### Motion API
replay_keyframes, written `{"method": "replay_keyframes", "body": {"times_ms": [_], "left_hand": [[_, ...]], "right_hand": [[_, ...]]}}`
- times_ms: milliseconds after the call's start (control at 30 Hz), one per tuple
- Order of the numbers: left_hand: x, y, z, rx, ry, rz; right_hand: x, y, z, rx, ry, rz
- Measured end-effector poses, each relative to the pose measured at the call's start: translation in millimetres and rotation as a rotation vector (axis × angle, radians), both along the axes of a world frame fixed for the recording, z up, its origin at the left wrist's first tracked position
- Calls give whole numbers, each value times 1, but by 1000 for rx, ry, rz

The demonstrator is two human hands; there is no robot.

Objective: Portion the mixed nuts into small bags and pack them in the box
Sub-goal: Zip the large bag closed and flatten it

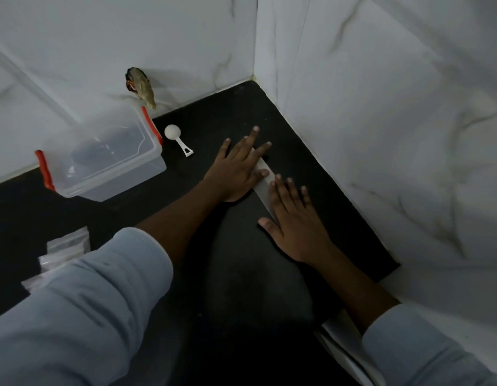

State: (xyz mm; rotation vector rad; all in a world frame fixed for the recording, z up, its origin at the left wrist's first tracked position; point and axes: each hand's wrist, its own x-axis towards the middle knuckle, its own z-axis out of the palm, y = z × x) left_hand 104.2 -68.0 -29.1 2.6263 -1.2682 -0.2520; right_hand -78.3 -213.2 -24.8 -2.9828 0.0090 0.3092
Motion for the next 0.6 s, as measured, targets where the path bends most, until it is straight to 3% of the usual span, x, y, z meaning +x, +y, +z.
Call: {"method": "replay_keyframes", "body": {"times_ms": [100,167,333,600], "left_hand": [[-3,2,4,4,3,-2],[-8,8,9,-6,-11,21],[-32,45,19,63,-218,-21],[-83,147,41,70,-309,240]], "right_hand": [[1,-2,9,91,19,-38],[0,-3,15,42,-18,9],[5,8,26,-28,-218,97],[63,78,56,163,-365,324]]}}
